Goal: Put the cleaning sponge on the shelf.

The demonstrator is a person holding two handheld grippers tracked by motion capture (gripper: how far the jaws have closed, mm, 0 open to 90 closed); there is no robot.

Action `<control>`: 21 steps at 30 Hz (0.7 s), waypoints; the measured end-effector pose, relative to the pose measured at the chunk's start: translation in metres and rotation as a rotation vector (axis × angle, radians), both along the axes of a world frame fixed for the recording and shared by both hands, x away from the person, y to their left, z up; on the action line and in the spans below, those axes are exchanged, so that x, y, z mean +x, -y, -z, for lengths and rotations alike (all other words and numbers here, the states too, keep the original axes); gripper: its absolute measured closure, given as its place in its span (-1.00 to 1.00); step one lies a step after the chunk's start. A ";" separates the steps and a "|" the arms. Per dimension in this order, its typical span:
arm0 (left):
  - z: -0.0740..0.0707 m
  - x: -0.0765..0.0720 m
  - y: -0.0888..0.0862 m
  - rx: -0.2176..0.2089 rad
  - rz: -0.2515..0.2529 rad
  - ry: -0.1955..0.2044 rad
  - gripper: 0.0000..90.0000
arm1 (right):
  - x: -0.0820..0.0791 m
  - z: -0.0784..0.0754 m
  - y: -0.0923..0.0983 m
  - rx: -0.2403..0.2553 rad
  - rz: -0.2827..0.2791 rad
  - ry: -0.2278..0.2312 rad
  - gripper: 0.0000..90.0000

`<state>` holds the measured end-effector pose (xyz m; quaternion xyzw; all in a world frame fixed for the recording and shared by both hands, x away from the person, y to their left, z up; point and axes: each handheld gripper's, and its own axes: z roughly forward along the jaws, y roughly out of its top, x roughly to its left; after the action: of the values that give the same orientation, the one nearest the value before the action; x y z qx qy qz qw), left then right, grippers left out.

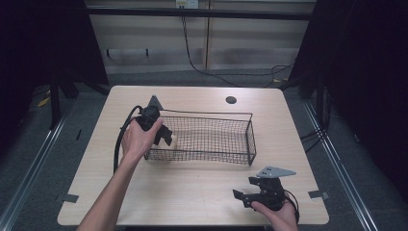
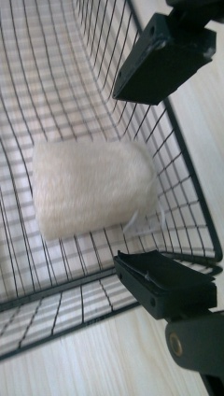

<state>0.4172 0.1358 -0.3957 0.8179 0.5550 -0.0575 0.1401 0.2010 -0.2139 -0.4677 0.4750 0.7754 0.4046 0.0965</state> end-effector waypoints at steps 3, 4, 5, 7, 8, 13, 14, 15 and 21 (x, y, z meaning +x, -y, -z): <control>-0.003 -0.003 -0.002 -0.029 0.013 0.025 -0.62 | 0.000 0.000 0.000 0.000 -0.002 0.000 -0.57; -0.006 -0.005 -0.005 -0.054 0.042 0.046 -0.62 | 0.000 0.000 0.000 0.000 -0.001 0.001 -0.57; -0.006 -0.005 -0.005 -0.054 0.042 0.046 -0.62 | 0.000 0.000 0.000 0.000 -0.001 0.001 -0.57; -0.009 -0.008 -0.007 -0.069 0.059 0.061 -0.62 | 0.000 0.000 0.000 0.002 -0.002 0.002 -0.57; -0.011 -0.011 -0.010 -0.081 0.080 0.077 -0.62 | 0.000 0.000 0.000 0.001 0.001 0.000 -0.57; -0.015 -0.017 -0.016 -0.099 0.114 0.110 -0.62 | 0.000 0.000 0.000 0.002 -0.001 0.000 -0.57; -0.016 -0.019 -0.018 -0.108 0.120 0.119 -0.62 | 0.000 0.000 0.000 0.001 0.001 -0.002 -0.57; -0.018 -0.020 -0.020 -0.118 0.122 0.121 -0.61 | 0.000 0.000 0.000 0.001 0.000 -0.002 -0.57; -0.022 -0.030 -0.029 -0.130 0.164 0.172 -0.53 | 0.001 0.001 0.000 0.002 0.004 -0.003 -0.57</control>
<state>0.3874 0.1650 -0.3738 0.8516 0.4673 -0.0342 0.2349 0.2016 -0.2142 -0.4682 0.4772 0.7743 0.4046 0.0954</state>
